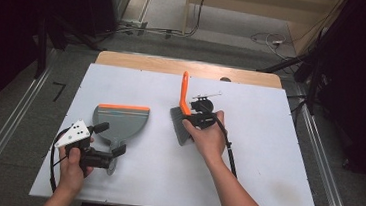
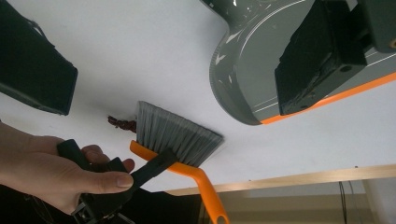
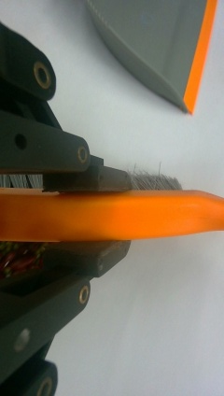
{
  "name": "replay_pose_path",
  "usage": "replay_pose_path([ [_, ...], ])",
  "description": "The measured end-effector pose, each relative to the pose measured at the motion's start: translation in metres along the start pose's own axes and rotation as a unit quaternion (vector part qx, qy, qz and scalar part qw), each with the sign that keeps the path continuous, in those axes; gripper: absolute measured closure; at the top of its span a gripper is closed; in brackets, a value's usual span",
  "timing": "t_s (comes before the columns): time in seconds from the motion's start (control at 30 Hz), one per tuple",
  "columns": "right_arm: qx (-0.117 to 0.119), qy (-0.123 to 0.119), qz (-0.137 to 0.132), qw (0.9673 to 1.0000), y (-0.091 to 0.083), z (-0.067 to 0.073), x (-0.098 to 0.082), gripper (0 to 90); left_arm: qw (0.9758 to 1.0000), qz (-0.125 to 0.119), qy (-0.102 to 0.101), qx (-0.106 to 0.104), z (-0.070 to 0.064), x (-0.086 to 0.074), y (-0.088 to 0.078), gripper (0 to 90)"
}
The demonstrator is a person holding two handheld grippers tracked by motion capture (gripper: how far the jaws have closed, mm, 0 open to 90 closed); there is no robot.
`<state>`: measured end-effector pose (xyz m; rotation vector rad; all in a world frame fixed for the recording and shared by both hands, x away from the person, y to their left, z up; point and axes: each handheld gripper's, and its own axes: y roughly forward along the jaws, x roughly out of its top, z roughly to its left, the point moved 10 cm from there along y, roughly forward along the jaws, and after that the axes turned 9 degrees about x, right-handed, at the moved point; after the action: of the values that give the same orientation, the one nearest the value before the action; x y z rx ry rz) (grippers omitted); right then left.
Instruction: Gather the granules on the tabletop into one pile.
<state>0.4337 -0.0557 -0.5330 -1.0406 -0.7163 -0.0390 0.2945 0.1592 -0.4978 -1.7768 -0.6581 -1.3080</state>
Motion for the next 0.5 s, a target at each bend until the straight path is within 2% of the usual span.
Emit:
replay_pose_path([
  [0.27, -0.023, 0.015, -0.007, 0.9996, -0.016, -0.021, -0.009, 67.6, 1.0, 0.0, 0.0, 0.001, 0.0, 0.0, 0.001, 0.0],
  [0.5, -0.032, 0.025, -0.012, 0.9991, -0.026, -0.034, -0.016, 67.6, 1.0, 0.0, -0.001, 0.001, 0.0, 0.0, 0.001, 0.0],
])
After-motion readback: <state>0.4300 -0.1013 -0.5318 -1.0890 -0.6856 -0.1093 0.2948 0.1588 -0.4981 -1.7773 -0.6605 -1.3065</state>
